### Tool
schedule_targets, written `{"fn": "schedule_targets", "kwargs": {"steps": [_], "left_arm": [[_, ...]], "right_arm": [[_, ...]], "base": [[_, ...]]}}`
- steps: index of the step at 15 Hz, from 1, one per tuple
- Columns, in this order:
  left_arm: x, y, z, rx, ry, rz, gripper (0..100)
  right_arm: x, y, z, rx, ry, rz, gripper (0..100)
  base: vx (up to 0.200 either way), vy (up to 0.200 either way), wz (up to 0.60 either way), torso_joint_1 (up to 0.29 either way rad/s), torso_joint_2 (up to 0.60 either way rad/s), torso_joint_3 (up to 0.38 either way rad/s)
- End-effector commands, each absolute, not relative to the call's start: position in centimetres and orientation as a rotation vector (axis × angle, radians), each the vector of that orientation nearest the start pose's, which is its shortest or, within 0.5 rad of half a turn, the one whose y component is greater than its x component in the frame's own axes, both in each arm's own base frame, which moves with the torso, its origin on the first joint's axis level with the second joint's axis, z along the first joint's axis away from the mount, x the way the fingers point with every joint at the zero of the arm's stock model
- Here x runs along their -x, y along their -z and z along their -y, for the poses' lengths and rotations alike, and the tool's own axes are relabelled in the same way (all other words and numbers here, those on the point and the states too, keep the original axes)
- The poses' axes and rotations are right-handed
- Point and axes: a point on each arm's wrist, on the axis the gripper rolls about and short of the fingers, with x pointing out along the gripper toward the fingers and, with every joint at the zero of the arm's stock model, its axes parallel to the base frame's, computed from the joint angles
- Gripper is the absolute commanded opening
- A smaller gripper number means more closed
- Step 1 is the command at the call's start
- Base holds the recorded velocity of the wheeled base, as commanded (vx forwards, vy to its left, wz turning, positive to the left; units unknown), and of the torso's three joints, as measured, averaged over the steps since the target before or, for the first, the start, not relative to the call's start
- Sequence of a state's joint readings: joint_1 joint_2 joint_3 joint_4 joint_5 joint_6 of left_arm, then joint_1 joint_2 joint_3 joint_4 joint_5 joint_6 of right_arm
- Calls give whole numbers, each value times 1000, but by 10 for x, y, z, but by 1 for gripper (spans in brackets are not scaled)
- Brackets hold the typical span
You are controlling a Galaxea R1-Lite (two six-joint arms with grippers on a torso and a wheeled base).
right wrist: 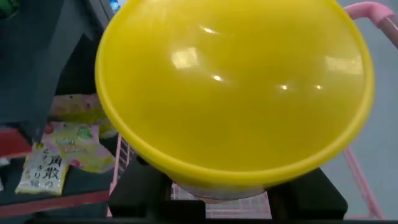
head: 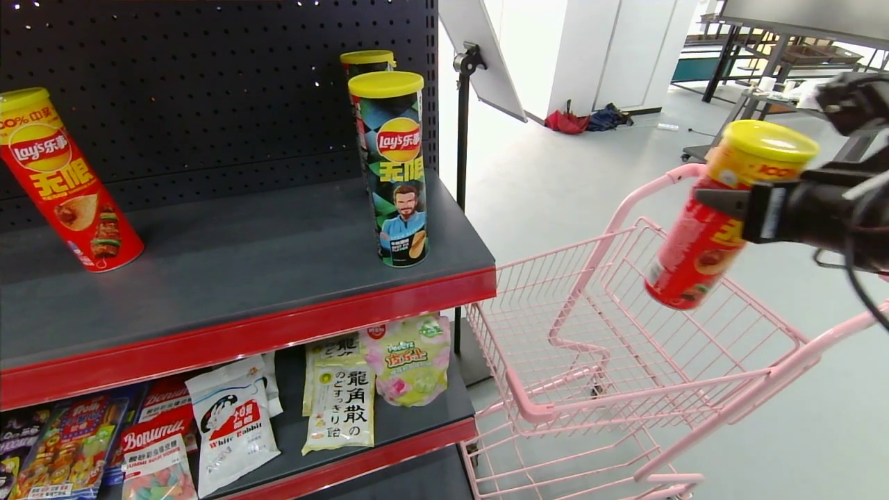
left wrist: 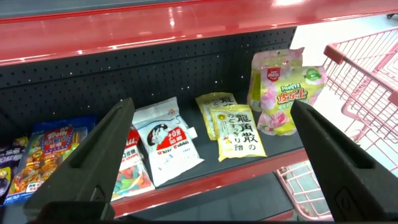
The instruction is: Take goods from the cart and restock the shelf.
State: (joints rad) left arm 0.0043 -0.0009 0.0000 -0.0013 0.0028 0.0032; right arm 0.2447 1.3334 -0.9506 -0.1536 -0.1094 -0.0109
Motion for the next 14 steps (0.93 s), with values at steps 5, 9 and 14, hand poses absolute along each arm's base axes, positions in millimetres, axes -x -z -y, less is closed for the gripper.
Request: {"fn": "schedule_targets", "kwargs": {"steps": [5, 9, 14], "left_arm": [[23, -76, 0, -3, -8, 2, 100], [23, -76, 0, -3, -8, 2, 100], [23, -76, 0, -3, -8, 2, 100]], "right_arm": [[-42, -252, 0, 42, 46, -238, 0], [-43, -252, 0, 45, 43, -239, 0], [-49, -244, -1, 49, 8, -277, 0]], "base": [[0, 0, 0, 0, 0, 0], [0, 0, 0, 16, -46, -29], [0, 0, 0, 193, -516, -309]]}}
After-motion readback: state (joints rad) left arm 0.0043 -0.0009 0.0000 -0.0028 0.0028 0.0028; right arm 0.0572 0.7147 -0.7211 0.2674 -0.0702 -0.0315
